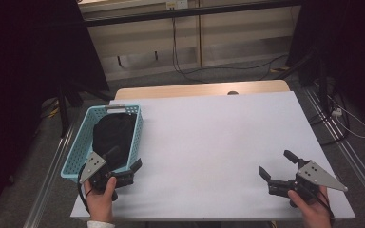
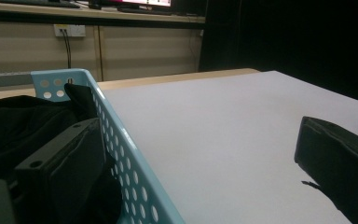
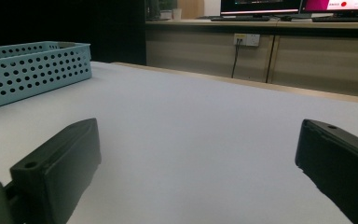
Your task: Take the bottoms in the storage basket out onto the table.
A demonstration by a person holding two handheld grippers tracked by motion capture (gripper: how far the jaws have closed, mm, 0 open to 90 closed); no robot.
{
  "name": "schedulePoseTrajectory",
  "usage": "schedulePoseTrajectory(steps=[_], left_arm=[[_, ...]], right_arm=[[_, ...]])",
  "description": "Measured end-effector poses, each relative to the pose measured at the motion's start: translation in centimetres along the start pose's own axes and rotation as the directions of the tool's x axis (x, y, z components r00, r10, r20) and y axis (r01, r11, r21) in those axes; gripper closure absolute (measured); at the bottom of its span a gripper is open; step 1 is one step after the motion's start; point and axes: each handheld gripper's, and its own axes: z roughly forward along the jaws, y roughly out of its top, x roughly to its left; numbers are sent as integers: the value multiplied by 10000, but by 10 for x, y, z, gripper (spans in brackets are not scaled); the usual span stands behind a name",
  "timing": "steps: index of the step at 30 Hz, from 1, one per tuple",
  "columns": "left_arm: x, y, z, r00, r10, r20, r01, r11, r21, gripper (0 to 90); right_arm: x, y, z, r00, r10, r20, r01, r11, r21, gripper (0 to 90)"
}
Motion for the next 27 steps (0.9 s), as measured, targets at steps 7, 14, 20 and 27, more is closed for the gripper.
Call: schedulePoseTrajectory(steps=[7,14,20,27], left_arm=[[-1,4,2,9999,-100,93,102,9998,-188,15],[-5,5,3,9998,39,202,-39,10000,13,16],[-7,8,2,9999,28,156,-28,10000,-19,18],[-7,19,4,9998,-24,180,28,9997,-237,17]], right_arm=[[-1,-2,-1,9999,-117,-83,118,9999,57,0],[-3,-1,-1,9997,222,-57,-223,9997,-76,0],[0,-2,4,9997,0,-261,3,9999,142,0],[0,-3,6,9998,-49,-198,53,9998,207,0]])
